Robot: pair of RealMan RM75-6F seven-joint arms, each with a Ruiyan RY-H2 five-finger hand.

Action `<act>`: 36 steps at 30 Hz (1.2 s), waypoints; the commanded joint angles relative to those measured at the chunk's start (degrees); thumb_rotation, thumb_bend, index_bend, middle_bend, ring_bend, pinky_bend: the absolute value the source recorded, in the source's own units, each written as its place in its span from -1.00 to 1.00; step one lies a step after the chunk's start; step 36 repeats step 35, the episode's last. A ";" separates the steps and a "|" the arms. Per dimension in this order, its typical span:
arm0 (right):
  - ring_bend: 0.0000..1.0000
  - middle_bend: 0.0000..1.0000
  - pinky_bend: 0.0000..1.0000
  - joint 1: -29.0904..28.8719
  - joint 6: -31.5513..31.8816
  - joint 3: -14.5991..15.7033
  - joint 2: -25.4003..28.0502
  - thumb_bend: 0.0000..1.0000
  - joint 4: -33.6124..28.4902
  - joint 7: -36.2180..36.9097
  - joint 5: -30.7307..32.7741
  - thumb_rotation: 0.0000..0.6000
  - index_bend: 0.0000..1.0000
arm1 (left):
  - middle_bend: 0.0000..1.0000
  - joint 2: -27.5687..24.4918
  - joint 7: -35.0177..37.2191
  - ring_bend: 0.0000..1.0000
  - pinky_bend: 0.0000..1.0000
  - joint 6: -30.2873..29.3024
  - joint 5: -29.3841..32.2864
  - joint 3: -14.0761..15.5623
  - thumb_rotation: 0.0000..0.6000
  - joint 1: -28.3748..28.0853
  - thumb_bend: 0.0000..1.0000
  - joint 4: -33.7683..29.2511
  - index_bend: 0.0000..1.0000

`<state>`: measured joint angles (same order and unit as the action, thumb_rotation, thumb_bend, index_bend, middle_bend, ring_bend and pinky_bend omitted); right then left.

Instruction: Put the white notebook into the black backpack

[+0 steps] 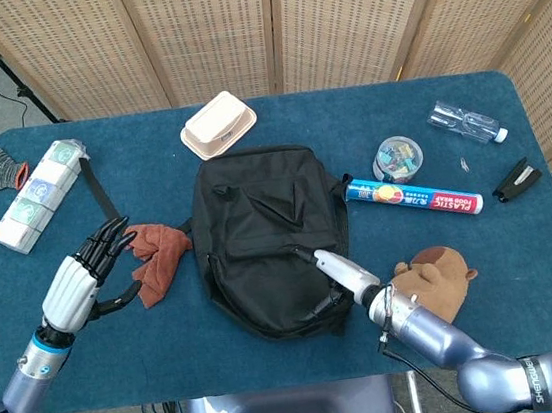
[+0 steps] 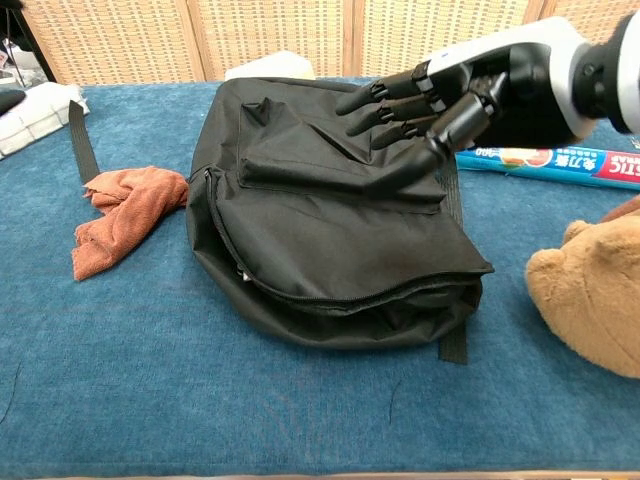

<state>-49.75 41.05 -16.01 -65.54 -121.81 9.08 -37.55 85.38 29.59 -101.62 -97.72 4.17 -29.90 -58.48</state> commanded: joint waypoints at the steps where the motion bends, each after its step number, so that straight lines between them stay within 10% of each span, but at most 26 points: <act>1: -1.00 -1.00 -1.00 4.64 -0.42 2.03 -0.16 -1.00 -0.84 1.03 -10.53 1.00 -1.00 | -1.00 -0.38 1.92 -1.00 -0.60 -0.66 1.53 -1.41 1.00 1.50 -0.38 1.01 -0.85; 12: -1.00 -1.00 -1.00 20.26 26.64 12.22 -0.45 -1.00 13.24 -15.63 -43.41 1.00 -1.00 | -1.00 -6.52 -2.02 -1.00 -0.81 2.97 10.12 -4.12 1.00 8.25 -0.35 -10.64 -1.00; 22: -1.00 -1.00 -1.00 29.27 41.22 13.11 -2.28 -1.00 29.84 -12.51 -47.43 1.00 -1.00 | -1.00 -12.18 -9.06 -1.00 -0.98 8.85 17.51 -3.73 1.00 13.42 -0.35 -23.58 -1.00; 36: -1.00 -1.00 -1.00 39.16 49.92 13.81 -3.16 -1.00 32.10 -11.46 -43.92 1.00 -1.00 | -1.00 -15.86 -19.27 -1.00 -1.00 11.37 21.50 -2.30 1.00 19.23 -0.35 -31.11 -1.00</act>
